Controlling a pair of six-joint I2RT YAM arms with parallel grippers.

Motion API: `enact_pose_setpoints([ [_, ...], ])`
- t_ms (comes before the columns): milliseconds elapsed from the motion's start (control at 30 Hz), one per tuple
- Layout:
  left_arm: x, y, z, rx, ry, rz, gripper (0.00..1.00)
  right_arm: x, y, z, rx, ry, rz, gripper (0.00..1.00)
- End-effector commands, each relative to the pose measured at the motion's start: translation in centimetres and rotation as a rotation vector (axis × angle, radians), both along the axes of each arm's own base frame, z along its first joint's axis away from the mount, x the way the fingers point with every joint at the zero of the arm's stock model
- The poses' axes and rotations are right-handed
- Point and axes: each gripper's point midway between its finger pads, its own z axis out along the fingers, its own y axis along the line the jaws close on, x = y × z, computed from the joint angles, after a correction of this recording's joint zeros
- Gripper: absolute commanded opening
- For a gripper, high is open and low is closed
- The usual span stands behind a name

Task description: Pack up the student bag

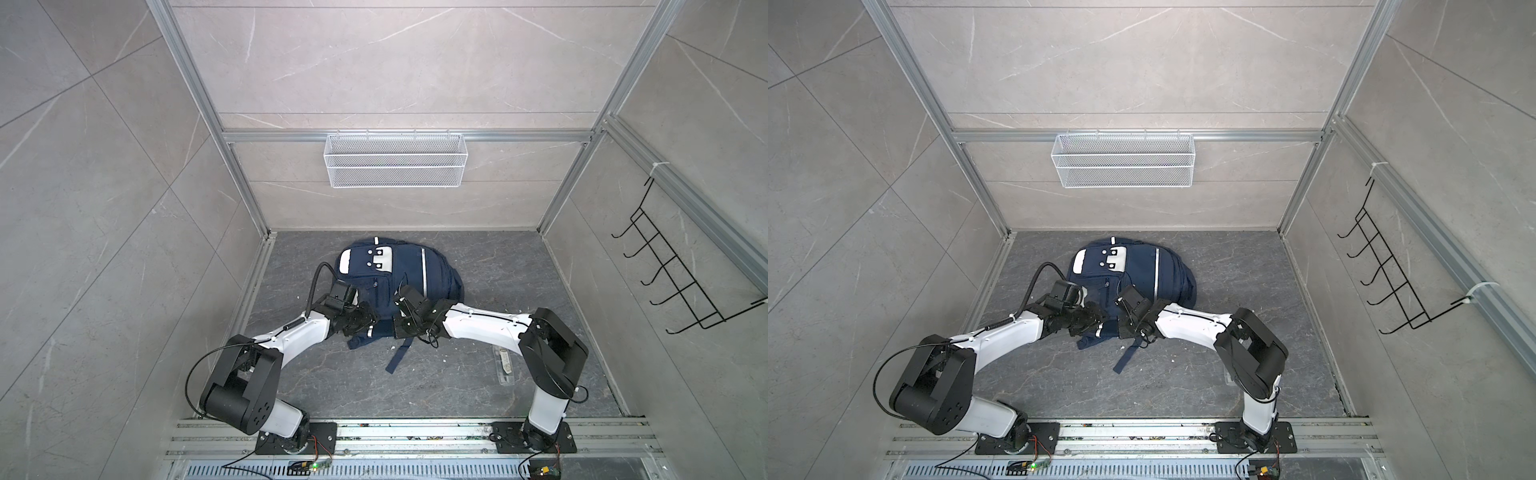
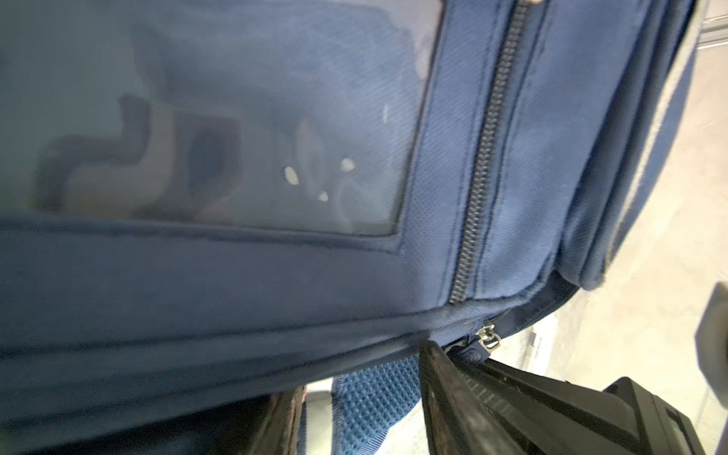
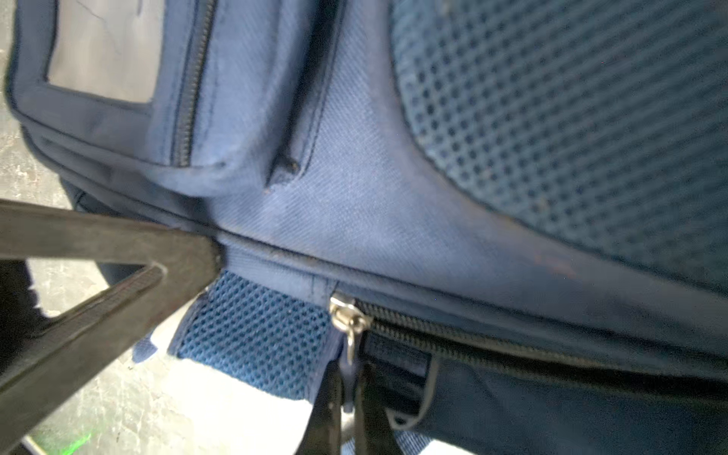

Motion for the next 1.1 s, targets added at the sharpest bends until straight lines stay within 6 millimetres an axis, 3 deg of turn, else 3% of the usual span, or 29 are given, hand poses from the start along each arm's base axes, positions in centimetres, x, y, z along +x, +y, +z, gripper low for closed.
enact_pose_setpoints([
  [0, 1.4, -1.2, 1.5, -0.071, -0.052, -0.01, 0.51, -1.1, -0.6, 1.4, -0.022, -0.003, 0.025, 0.04],
  [233, 2.4, -2.1, 1.6, -0.113, -0.058, 0.0, 0.51, -2.0, -0.2, 2.2, -0.01, 0.006, 0.056, 0.04],
  [633, 3.7, -2.4, 1.9, -0.118, -0.067, 0.026, 0.45, -3.8, 2.3, 4.2, 0.026, 0.001, 0.156, 0.0],
  [967, 3.7, -1.2, 2.4, -0.042, -0.088, 0.031, 0.03, -3.8, 2.0, 5.8, 0.044, -0.028, 0.151, 0.0],
  [1067, 3.7, -0.7, 2.5, -0.028, -0.091, 0.033, 0.0, -3.9, 2.2, 6.7, 0.062, -0.032, 0.158, 0.0],
])
